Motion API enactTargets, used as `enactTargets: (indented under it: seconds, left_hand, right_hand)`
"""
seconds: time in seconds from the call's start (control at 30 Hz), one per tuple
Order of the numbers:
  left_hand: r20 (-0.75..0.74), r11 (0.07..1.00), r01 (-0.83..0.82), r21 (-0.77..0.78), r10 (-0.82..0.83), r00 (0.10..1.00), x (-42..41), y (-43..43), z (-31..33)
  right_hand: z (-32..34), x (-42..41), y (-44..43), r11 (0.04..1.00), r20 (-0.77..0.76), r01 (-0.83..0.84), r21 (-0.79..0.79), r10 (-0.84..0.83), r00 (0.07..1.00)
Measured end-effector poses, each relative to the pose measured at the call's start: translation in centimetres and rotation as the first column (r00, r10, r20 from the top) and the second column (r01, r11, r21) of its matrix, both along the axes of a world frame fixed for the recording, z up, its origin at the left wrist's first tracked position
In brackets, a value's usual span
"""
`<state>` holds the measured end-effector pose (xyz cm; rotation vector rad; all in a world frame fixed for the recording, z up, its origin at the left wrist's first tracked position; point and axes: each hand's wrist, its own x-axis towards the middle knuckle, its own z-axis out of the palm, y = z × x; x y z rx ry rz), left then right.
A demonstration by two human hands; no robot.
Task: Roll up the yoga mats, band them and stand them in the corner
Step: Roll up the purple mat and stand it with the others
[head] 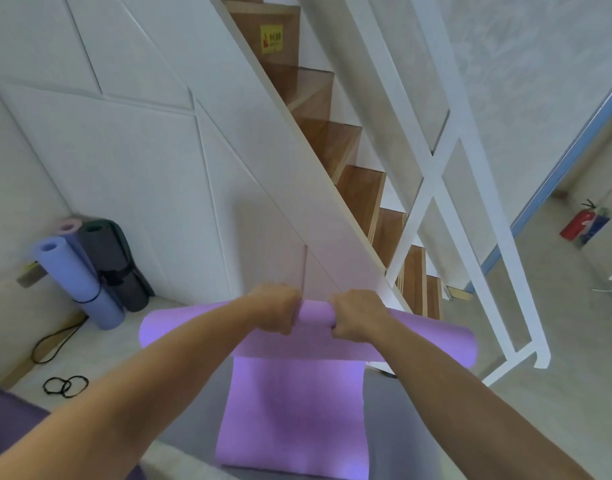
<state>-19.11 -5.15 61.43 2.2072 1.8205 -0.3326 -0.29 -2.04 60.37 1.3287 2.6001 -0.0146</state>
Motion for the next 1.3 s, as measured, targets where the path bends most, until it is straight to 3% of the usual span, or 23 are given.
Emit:
enactTargets:
  seconds: [0.1,0.2,0.23,0.33,0.43,0.57,0.67,0.73,0.83,0.9,1.0,1.07,1.13,1.2,1.3]
  left_hand:
    - [0.010,0.999,-0.035,-0.019,0.035,0.999,0.1,0.3,0.5]
    - [0.032,0.996,-0.033,-0.082,0.035,0.999,0.2,0.0,0.8]
    - [0.020,0.999,-0.016,-0.046,0.017,1.000,0.3,-0.3,0.8]
    - [-0.157,0.954,0.116,0.276,-0.075,0.985,0.8,-1.6,0.0]
    - [-0.233,0.926,0.160,0.342,-0.081,0.969,1.2,-2.5,-1.3]
    - [-0.109,0.959,0.051,0.278,-0.021,0.994,1.3,-2.1,-1.9]
    - [0.079,0.981,-0.069,0.184,0.056,0.995,1.0,-1.2,-1.4]
    - [0.243,0.994,-0.104,0.032,0.093,0.966,1.0,-0.5,-0.6]
    - [0.342,0.973,-0.076,-0.219,0.149,0.928,0.9,0.3,1.0]
    - [0.232,0.977,-0.080,-0.196,0.126,0.965,1.1,0.1,1.7]
    - [-0.125,0.989,0.017,0.145,0.001,0.992,2.1,-1.1,0.9]
    - [-0.201,0.959,0.061,0.276,-0.005,0.980,3.3,-2.0,-0.2]
    - [-0.143,0.960,0.027,0.280,0.014,0.990,3.8,-2.1,-0.9]
    - [-0.036,0.981,-0.027,0.194,0.034,0.999,3.5,-1.2,-0.9]
    - [0.293,0.988,-0.112,-0.106,0.138,0.946,3.0,0.2,1.0]
  right_hand:
    - [1.0,-0.2,0.6,1.000,0.017,-0.013,-0.018,0.013,1.000]
    - [1.5,0.3,0.8,0.990,0.000,-0.023,-0.139,0.023,1.000]
    - [1.6,0.5,0.9,0.982,-0.016,-0.020,-0.186,0.017,1.000]
    - [1.9,1.6,1.5,0.953,-0.090,0.034,-0.300,-0.064,0.994]
    - [2.0,2.3,1.8,0.935,-0.116,0.033,-0.353,-0.078,0.990]
    - [1.6,2.7,1.5,0.966,-0.109,-0.021,-0.259,-0.007,0.994]
    - [0.7,3.5,1.2,0.998,-0.074,-0.057,-0.015,0.056,0.996]
    - [0.4,3.5,0.9,0.991,-0.030,-0.071,0.113,0.075,0.997]
    - [0.4,3.3,0.9,0.997,-0.087,-0.032,0.068,0.037,0.995]
    - [0.6,3.2,1.2,0.998,-0.110,-0.030,-0.047,0.024,0.994]
    - [1.2,3.5,2.0,0.975,-0.151,-0.010,-0.223,-0.024,0.988]
    - [1.7,3.7,2.6,0.952,-0.177,-0.011,-0.307,-0.046,0.983]
    - [2.0,4.0,2.9,0.947,-0.144,-0.029,-0.319,-0.018,0.989]
    - [2.0,4.3,2.8,0.974,-0.093,-0.036,-0.224,0.015,0.996]
    - [1.3,4.8,2.1,0.997,-0.100,-0.055,0.056,0.061,0.993]
